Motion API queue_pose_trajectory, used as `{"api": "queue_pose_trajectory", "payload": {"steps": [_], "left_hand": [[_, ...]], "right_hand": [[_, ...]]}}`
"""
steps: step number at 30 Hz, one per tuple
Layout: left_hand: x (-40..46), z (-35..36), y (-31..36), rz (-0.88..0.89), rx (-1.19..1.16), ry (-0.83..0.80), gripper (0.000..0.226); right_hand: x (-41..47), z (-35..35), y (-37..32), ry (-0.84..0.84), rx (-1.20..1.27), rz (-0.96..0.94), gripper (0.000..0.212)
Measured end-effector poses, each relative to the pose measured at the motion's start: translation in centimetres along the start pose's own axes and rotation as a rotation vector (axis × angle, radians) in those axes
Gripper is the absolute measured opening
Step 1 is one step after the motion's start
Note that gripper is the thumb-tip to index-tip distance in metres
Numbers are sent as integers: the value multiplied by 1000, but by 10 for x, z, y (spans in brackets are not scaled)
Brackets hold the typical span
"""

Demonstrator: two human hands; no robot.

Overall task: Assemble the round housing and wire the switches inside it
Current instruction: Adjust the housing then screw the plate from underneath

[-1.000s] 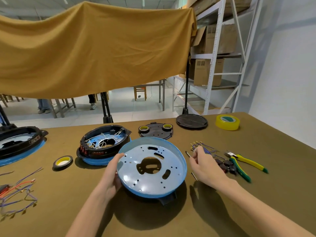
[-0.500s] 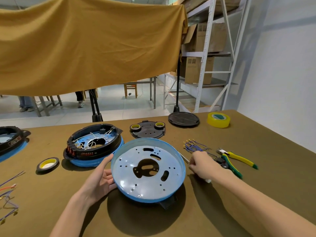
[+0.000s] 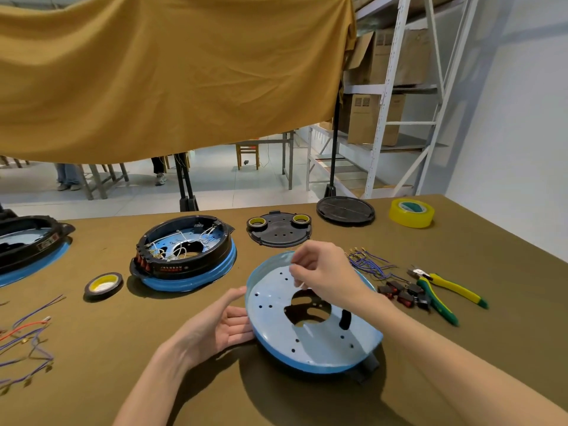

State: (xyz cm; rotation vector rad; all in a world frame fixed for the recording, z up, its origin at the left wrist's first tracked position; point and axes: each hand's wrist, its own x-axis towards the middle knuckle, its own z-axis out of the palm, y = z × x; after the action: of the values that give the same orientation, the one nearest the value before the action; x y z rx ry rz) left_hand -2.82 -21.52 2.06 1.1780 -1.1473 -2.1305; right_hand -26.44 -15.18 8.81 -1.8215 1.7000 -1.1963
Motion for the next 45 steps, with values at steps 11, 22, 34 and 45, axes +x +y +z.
{"api": "queue_pose_trajectory", "payload": {"steps": [11,22,34,45], "left_hand": [[-1,0,-1,-7,26,-14,74],[4,-2,-3,-7,35,-18,79],[7,-6,-5,5,61,-25,86],[3,-2,-5,3,37,-4,78]], "right_hand": [[7,57,2,-55,70,-109,12],[6,59,3,-107,-203,-276,4],[12,57,2,-239,-196,-227,13],[19,63,4,-263,-164,-113,11]]}}
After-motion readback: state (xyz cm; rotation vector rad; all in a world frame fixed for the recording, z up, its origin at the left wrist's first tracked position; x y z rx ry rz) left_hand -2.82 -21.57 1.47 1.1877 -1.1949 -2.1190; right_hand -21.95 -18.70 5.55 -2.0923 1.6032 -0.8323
